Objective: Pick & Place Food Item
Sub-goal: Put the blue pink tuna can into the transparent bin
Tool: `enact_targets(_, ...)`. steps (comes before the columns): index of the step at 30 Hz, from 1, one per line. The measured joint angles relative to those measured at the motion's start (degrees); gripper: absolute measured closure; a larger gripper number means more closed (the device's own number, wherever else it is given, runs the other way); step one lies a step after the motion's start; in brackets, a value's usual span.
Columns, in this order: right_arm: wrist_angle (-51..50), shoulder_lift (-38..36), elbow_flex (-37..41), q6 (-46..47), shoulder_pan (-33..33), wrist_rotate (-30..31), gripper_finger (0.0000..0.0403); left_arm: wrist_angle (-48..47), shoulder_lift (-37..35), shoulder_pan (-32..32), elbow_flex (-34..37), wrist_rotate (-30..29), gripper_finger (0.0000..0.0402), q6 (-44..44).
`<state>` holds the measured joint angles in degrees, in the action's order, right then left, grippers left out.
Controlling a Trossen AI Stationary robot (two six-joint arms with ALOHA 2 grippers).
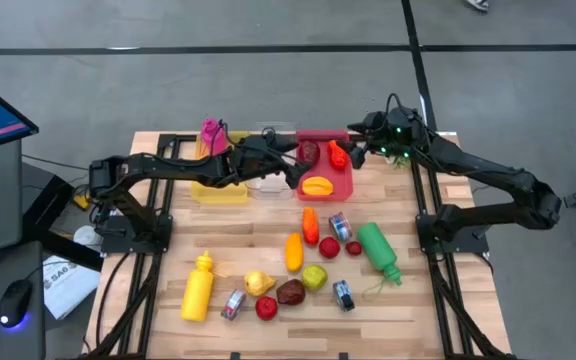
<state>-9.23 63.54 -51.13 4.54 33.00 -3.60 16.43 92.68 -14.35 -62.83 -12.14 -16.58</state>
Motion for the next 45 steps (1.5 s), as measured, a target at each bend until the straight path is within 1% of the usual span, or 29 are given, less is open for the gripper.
enact_targets(4, -4.98, -2.56, 0.0, 1.11, -2.81, 0.28, 0.0077, -0.57, -0.67, 1.71, 0.0, 0.0, 0.0005, 0.0)
enact_targets(13, -18.94, -5.44, 0.0, 11.67, -9.96, 1.09, 0.0077, -1.02, -0.67, 4.6, 0.0, 0.0, 0.0005, 0.0)
enact_targets(19, -23.85, -5.08, 0.0, 15.2, -16.71, 6.58, 0.0077, -1.03, -0.67, 5.7, 0.0, 0.0, 0.0005, -0.02)
enact_targets(21, -24.56, -4.88, 0.0, 16.23, -18.8, 7.29, 0.0077, -0.93, -0.67, 6.17, 0.0, 0.0, 0.0005, -0.22)
enact_targets(25, -25.87, -4.71, 0.02, 16.48, -22.43, 8.7, 0.0077, 2.13, -0.65, 7.58, 0.0, 0.02, 0.0005, -0.36)
enact_targets(29, -26.7, -4.69, 0.0, 16.16, -24.55, 9.61, 0.0077, 5.3, -0.65, 9.22, 0.0, 0.02, 0.0005, -0.61)
enact_targets(31, -27.73, -4.69, 0.0, 15.86, -25.39, 9.68, 0.0077, 6.28, -0.65, 9.89, 0.0, 0.02, 0.0005, -2.34)
enact_targets(37, -30.6, -4.38, 0.0, 13.47, -27.45, 9.66, 0.0077, 6.69, -0.61, 11.13, 0.0, -0.26, 0.0005, -4.67)
enact_targets(41, -31.55, -4.32, 0.02, 10.81, -29.29, 9.44, 0.0077, 6.66, -0.61, 11.92, 0.0, -0.48, 0.0005, -7.94)
enact_targets(45, -31.45, -4.32, 0.02, 10.65, -31.22, 9.44, 0.0077, 6.35, -0.61, 13.44, 0.0, -0.51, 0.0005, -8.13)
